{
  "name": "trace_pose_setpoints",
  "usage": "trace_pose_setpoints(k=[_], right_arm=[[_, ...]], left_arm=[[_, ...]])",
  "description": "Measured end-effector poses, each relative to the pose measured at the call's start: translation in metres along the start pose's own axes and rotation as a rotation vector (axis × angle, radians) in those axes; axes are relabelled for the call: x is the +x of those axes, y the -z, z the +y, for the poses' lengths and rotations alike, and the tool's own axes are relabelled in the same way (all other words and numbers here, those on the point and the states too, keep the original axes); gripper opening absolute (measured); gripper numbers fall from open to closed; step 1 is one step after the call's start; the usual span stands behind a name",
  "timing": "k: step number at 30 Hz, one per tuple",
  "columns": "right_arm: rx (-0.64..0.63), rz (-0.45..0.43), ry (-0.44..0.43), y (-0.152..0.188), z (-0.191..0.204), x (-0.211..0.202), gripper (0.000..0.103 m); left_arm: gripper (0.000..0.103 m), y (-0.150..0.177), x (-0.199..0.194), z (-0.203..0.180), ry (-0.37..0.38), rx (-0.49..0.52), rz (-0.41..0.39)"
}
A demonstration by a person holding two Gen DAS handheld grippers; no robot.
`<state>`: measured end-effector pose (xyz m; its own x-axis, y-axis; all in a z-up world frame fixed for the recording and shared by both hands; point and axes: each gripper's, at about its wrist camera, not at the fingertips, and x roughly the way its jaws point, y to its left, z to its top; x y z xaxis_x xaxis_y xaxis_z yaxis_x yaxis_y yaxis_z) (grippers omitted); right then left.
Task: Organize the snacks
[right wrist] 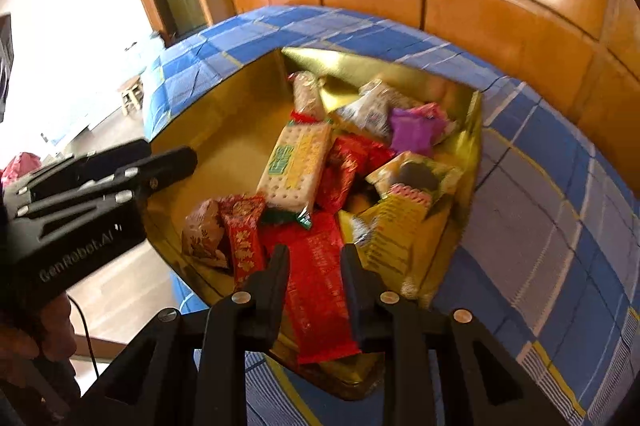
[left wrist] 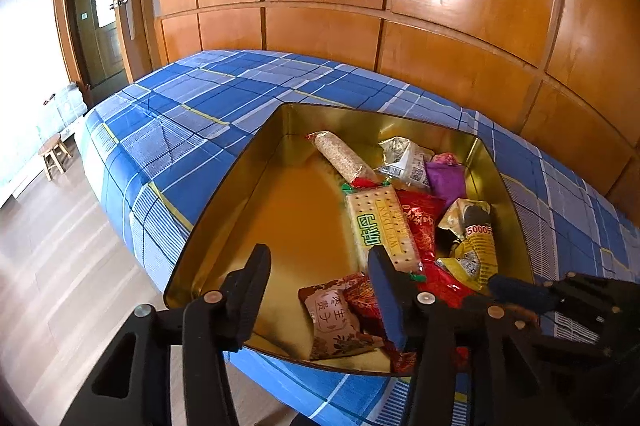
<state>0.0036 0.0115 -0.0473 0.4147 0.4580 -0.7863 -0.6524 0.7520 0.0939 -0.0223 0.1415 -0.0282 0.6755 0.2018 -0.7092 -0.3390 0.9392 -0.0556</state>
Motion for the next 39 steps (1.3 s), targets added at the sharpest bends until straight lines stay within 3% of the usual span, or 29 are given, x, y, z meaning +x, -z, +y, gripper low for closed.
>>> trace_pose_setpoints(k=[16, 39], right_arm=[[0.146, -0.156, 0.154, 0.023, -0.017, -0.048, 0.033], [0.158, -0.181, 0.185, 0.031, -0.017, -0.057, 0.034]], left_arm=[[0.079, 0.012, -0.028, -0.026, 0.017, 0.03, -0.06], [0.087, 0.015, -0.039, -0.031, 0.022, 0.048, -0.084]])
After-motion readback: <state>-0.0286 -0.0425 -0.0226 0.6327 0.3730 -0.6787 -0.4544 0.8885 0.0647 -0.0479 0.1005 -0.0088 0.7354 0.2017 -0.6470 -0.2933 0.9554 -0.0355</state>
